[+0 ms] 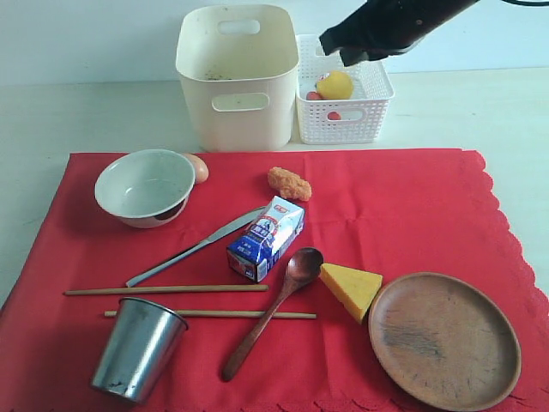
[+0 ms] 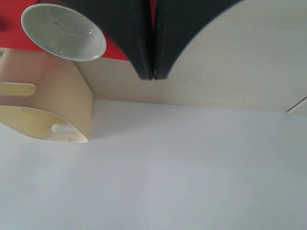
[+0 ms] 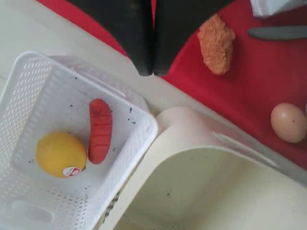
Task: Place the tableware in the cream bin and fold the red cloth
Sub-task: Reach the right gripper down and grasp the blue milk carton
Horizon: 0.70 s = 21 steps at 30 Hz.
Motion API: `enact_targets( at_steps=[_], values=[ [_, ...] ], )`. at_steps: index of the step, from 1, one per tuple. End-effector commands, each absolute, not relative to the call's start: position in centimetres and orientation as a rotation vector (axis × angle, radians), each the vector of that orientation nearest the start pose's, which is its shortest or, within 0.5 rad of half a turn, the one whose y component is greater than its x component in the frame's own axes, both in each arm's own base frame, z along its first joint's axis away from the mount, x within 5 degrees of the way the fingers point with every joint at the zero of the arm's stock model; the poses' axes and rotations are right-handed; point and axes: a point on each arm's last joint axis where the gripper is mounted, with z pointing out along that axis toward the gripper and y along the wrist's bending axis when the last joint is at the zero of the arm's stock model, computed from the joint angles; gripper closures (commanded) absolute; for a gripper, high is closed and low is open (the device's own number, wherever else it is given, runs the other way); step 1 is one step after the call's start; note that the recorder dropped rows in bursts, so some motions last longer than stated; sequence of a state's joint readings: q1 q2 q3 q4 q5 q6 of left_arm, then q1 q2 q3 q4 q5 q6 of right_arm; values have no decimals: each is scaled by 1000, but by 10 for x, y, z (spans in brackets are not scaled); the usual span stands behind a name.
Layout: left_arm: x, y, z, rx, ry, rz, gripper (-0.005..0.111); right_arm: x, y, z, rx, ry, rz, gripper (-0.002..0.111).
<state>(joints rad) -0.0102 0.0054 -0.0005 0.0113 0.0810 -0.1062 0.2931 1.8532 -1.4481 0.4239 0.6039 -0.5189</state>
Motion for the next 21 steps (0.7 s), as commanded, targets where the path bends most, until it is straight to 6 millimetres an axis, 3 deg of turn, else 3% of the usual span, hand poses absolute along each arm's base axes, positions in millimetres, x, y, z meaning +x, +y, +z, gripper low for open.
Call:
enact_targets(
  at_steps=[1, 12, 16, 21],
  values=[
    [56, -1, 206, -70, 1563, -86, 104, 363, 156, 256, -964, 2291, 299, 108],
    [56, -1, 206, -70, 1563, -86, 104, 309, 223, 231, -1826, 1961, 334, 108],
    [56, -1, 206, -70, 1563, -86, 104, 306, 237, 216, -1937, 1889, 251, 106],
    [56, -1, 206, -70, 1563, -86, 104, 306, 255, 201, -1971, 1816, 166, 82]
  ],
)
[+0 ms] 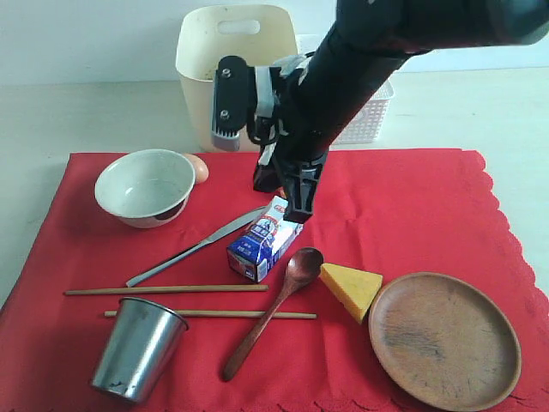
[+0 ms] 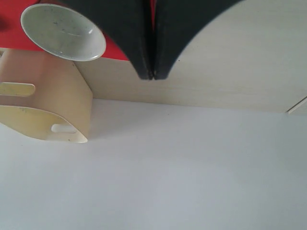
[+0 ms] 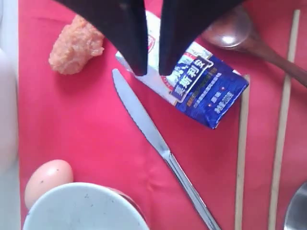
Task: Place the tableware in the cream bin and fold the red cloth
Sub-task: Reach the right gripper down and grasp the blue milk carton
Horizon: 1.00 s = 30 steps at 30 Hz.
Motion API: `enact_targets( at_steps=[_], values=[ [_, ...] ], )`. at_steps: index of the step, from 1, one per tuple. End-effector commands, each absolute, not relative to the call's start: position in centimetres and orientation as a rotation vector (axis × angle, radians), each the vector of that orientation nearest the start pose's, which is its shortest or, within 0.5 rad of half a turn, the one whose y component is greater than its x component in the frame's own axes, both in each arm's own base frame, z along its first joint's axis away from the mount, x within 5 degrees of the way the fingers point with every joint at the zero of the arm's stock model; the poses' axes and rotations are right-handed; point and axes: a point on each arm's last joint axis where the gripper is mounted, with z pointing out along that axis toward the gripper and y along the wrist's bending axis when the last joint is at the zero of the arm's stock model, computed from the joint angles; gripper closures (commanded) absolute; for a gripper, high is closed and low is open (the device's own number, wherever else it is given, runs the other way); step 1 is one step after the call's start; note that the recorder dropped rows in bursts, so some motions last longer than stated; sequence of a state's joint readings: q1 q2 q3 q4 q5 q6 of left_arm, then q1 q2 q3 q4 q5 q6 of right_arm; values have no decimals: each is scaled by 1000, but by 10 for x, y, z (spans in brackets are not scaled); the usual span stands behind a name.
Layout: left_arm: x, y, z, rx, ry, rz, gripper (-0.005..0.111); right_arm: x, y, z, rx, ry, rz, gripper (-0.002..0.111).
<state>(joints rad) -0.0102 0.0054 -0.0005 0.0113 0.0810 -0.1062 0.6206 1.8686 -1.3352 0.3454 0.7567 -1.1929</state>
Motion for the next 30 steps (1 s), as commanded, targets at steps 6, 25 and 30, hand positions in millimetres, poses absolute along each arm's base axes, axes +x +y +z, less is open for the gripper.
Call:
enact_targets(
  at_steps=[6, 25, 30],
  values=[
    [56, -1, 206, -70, 1563, -86, 104, 302, 256, 191, -2069, 1800, 137, 45],
    [56, -1, 206, -70, 1563, -86, 104, 302, 267, 152, -2313, 1635, 17, 40],
    [56, -1, 206, -70, 1563, -86, 104, 302, 273, 140, -2337, 1597, -16, 40]
  ],
)
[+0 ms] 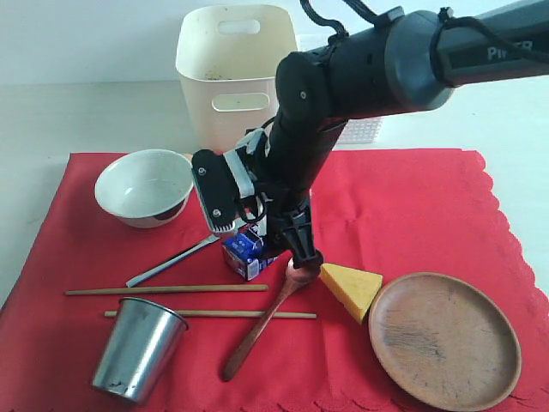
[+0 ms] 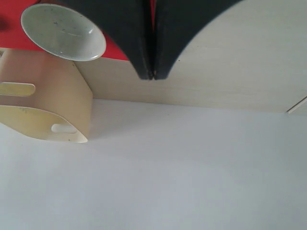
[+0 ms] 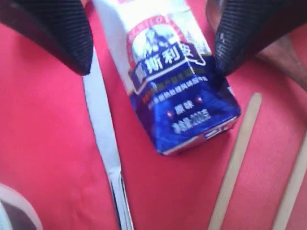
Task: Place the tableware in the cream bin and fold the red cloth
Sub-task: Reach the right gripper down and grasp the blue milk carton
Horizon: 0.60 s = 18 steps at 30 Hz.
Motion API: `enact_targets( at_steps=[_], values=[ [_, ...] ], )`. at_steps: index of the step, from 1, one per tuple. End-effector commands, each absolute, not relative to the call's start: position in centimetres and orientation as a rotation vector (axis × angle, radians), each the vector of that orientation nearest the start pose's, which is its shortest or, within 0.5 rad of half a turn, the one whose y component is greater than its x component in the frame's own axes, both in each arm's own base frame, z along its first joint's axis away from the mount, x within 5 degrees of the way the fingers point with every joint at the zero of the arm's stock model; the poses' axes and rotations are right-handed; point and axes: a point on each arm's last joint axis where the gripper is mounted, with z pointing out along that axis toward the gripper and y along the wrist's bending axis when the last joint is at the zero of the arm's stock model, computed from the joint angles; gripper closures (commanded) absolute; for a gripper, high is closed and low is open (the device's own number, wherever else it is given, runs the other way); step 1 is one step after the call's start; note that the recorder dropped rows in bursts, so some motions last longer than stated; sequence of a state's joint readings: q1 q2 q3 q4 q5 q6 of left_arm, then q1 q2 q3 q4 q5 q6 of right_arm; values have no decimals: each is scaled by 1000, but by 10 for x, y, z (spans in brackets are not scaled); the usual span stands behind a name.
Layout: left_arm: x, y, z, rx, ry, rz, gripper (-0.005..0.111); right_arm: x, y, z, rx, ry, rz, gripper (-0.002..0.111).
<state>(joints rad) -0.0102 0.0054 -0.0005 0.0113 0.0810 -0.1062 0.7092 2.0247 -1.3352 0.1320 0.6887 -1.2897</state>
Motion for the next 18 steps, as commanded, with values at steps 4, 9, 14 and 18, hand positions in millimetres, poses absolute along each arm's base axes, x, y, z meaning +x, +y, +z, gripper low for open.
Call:
enact_targets(
  at_steps=[4, 9, 14, 18],
  values=[
    [56, -1, 206, -70, 1563, -86, 104, 303, 272, 130, -2365, 1601, -21, 40],
    [56, -1, 206, -70, 1563, -86, 104, 303, 272, 122, -2382, 1610, -17, 41],
    [56, -1, 206, -70, 1563, -86, 104, 303, 272, 122, -2382, 1610, -17, 41],
    [56, -1, 206, -70, 1563, -86, 104, 303, 272, 122, -2384, 1611, -16, 55]
  ],
)
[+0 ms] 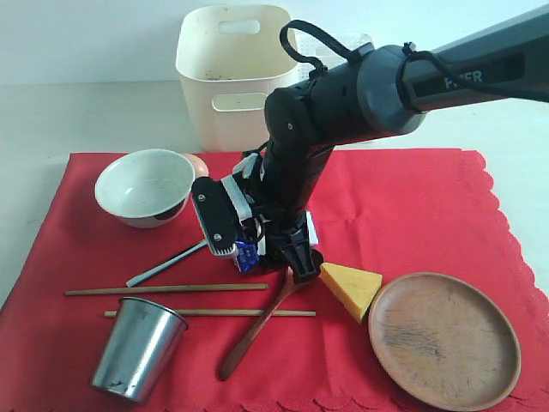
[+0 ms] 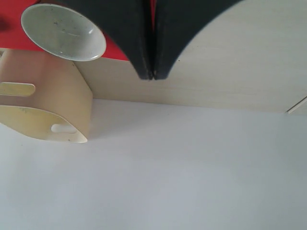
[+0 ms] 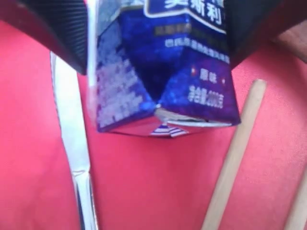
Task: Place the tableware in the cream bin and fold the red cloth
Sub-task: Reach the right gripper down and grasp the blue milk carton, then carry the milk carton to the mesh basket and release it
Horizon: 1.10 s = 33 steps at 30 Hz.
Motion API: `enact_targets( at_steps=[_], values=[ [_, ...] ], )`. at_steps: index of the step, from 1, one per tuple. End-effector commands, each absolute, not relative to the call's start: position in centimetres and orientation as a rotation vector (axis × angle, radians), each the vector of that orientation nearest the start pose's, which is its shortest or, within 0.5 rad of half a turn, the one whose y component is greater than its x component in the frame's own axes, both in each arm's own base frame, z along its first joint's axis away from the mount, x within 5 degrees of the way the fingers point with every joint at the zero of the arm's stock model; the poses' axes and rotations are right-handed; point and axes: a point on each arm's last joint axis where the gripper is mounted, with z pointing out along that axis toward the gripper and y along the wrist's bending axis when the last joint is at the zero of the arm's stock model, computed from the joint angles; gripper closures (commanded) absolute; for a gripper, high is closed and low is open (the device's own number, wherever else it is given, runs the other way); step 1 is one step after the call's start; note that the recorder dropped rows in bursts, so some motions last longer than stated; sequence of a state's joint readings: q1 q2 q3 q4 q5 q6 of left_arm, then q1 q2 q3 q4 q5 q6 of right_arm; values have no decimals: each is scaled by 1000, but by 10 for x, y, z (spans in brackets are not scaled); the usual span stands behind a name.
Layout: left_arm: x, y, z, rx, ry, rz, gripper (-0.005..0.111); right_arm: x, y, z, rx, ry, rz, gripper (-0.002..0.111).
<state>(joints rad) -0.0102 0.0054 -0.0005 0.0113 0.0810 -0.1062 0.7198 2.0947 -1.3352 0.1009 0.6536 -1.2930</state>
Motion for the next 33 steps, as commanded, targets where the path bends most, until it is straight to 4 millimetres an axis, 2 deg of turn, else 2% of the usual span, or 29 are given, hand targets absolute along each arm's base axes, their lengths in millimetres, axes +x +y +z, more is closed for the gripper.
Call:
enact_targets(
  at_steps=[1, 7, 12, 17, 24, 25, 26, 27, 28, 29, 33],
  values=[
    [56, -1, 206, -70, 1563, -86, 104, 303, 272, 122, -2384, 1611, -16, 60],
    [56, -1, 206, -70, 1563, -86, 104, 303, 272, 122, -2384, 1611, -16, 89],
    [56, -1, 206, -70, 1563, -86, 104, 303, 272, 123, -2382, 1610, -17, 108],
    [56, -1, 206, -70, 1563, -86, 104, 302, 272, 135, -2364, 1595, -25, 108],
    [56, -1, 206, -70, 1563, -86, 104, 300, 270, 170, -2244, 1633, -30, 108],
    [56, -1, 206, -70, 1563, -86, 104, 298, 269, 185, -2180, 1654, -32, 108],
    [56, -1, 206, -70, 1563, -86, 104, 298, 268, 190, -2145, 1669, -31, 108],
    [56, -1, 206, -70, 1563, -86, 104, 298, 268, 206, -2038, 1700, -26, 108],
    [56, -1, 206, -70, 1563, -86, 104, 299, 268, 212, -1994, 1700, -29, 108],
    [56, -1, 206, -70, 1563, -86, 104, 300, 267, 226, -1907, 1685, -52, 108],
    [56, -1, 206, -70, 1563, -86, 104, 309, 260, 257, -1706, 1631, -106, 108]
  ],
)
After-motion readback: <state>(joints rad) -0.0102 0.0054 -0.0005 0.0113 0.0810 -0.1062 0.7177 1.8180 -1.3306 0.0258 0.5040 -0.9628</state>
